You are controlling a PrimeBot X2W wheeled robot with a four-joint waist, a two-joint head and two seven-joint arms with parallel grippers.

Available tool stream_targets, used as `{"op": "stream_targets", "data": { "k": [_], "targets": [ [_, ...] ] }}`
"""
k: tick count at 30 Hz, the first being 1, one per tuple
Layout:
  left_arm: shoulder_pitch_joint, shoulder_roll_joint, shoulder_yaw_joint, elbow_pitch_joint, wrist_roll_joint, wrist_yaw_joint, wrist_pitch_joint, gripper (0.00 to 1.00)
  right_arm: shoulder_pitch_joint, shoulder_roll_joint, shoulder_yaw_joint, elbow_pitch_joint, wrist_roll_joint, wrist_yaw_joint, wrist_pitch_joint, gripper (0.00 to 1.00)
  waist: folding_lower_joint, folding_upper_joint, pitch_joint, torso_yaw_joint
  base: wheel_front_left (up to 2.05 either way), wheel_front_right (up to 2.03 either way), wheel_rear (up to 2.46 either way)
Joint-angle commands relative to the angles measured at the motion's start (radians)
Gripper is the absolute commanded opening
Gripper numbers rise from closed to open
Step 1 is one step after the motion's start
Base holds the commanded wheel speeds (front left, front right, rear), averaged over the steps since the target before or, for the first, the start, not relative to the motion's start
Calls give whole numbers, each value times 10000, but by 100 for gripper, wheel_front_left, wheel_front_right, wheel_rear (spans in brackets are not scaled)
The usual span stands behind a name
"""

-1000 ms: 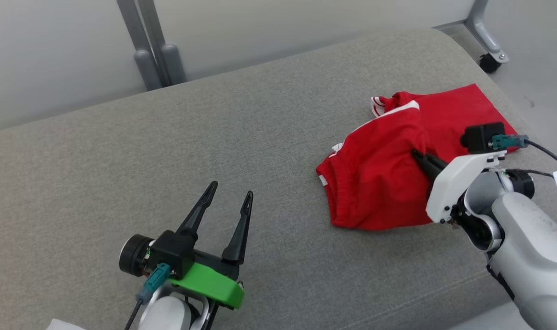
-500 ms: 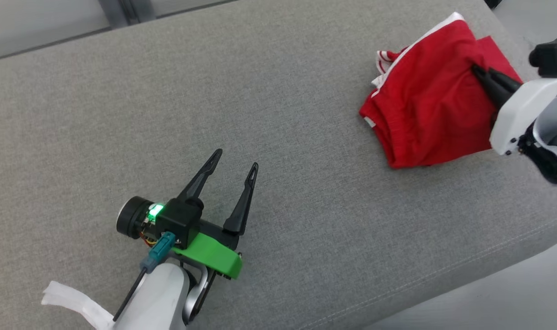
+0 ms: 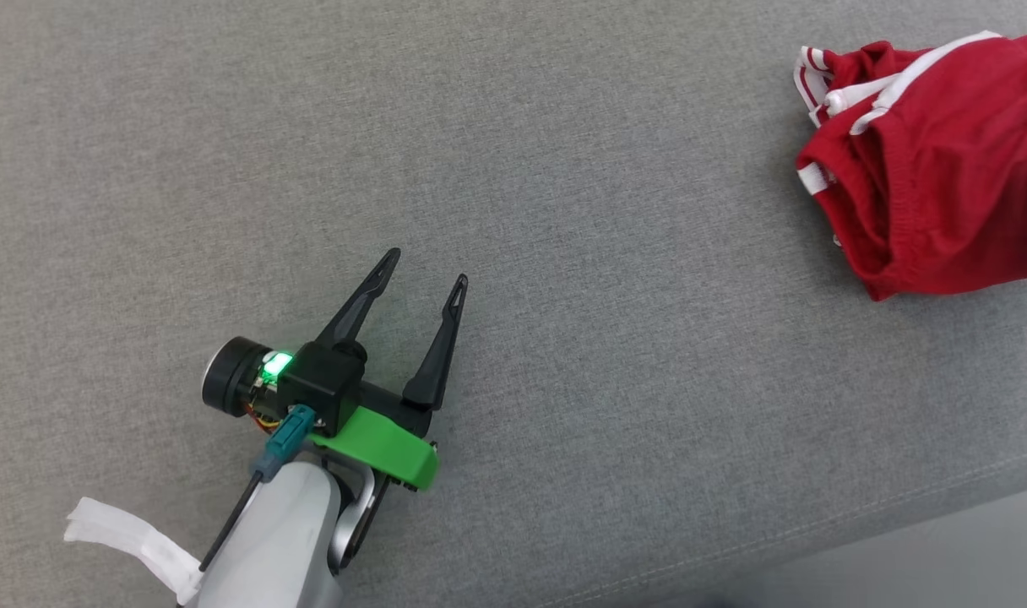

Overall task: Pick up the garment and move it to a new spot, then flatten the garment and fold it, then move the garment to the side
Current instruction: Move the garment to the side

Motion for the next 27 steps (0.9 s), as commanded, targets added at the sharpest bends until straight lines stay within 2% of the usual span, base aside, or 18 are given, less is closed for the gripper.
{"op": "stream_targets", "data": {
  "k": [1, 6, 9, 15, 21, 27],
  "targets": [
    [-26, 17, 73, -34, 8, 31, -27, 100, -120, 85, 20, 328, 32, -9, -115, 100, -1, -1, -70, 191, 0, 0, 0],
    [380, -9, 353, -148, -99, 115, -27, 100, -130, 237, 84, 1458, -6, -9, -643, 100, -1, -1, -714, 392, 0, 0, 0],
    [669, -16, 600, -226, -208, 155, -25, 100, 18, 367, 74, 1595, 42, -9, -1232, 100, -1, -1, -1251, 534, 0, 0, 0],
    [1470, 146, 1384, -585, -252, 460, -27, 100, 433, 331, -251, 230, -261, -9, -1935, 100, -1, -1, -2433, 767, 0, 0, 0],
    [2430, 258, 2328, -1190, -384, 837, -27, 100, 1986, 627, -2382, -2290, -1469, -9, -1932, 100, -1, -1, -3541, 991, 0, 0, 0],
    [3157, 319, 2883, -1484, -530, 795, -27, 100, 4136, 1384, -4260, -4175, -2523, -9, -1935, 100, -1, -1, -4186, 1265, 0, 0, 0]
  ]
}}
